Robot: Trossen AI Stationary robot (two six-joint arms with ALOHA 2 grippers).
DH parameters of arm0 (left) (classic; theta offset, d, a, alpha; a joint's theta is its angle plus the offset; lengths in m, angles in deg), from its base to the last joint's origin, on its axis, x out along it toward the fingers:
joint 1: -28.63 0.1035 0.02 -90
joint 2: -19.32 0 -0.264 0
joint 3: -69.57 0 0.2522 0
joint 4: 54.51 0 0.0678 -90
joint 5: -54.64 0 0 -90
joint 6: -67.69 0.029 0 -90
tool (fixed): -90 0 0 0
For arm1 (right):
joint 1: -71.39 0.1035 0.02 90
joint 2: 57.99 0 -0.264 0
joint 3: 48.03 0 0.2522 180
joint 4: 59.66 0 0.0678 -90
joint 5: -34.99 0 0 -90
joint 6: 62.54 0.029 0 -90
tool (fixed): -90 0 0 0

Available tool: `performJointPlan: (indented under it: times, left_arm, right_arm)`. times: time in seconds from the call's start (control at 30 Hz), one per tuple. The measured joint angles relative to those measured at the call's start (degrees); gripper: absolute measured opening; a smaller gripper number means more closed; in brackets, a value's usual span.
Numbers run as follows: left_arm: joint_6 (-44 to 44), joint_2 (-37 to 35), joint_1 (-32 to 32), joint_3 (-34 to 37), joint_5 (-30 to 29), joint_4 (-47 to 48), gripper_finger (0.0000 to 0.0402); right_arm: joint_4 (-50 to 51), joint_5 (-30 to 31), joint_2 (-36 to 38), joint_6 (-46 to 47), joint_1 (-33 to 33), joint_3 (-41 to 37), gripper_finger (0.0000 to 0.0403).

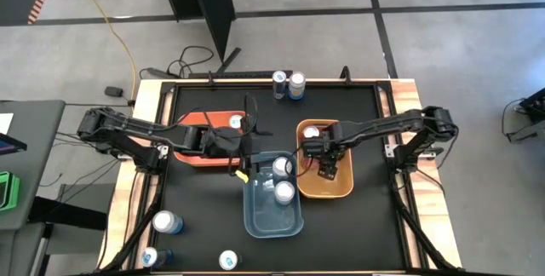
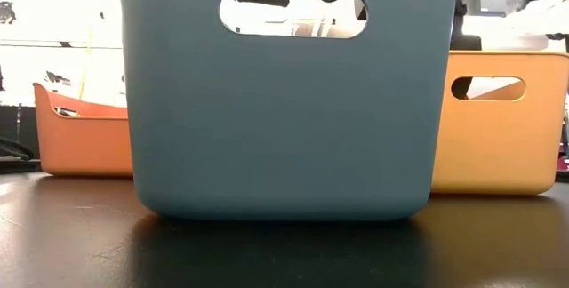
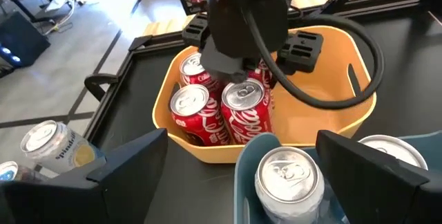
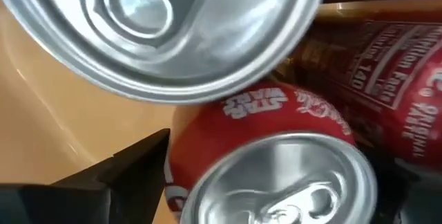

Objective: Sort soda cans
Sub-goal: Put the red-white soda can into the yellow bin, then put the top blue soda can into the orange bin

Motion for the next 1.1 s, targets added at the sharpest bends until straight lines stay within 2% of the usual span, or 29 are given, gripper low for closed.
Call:
performJointPlan:
  times: [0.3,0.47,0.7,0.93,1.0,1.1]
  left_arm:
    - [-0.6,0.0,0.6,2.1,-0.1,-0.4,0.0366]
    - [-1.3,-0.7,3.7,4.2,-0.2,0.7,0.0366]
    - [-6.0,-1.1,10.3,5.0,-1.1,2.0,0.0366]
    - [-8.4,-1.9,11.4,4.9,-2.0,2.3,0.0366]
    - [-9.1,-3.0,11.4,3.7,-2.3,5.1,0.0366]
    - [-10.9,-5.2,11.4,1.3,-6.1,11.4,0.0366]
  right_arm:
    - [0.9,0.1,3.9,-0.2,0.8,0.0,0.0375]
    - [0.2,0.9,8.3,-2.8,2.4,0.1,0.0375]
    - [-10.3,9.1,17.5,-11.4,6.8,0.1,0.0375]
    - [-21.2,12.9,23.8,-13.5,10.9,-0.9,0.0375]
    - [-23.4,15.9,24.7,-13.6,12.6,-2.2,0.0375]
    - [-25.5,20.8,24.8,-13.6,15.0,-3.6,0.0375]
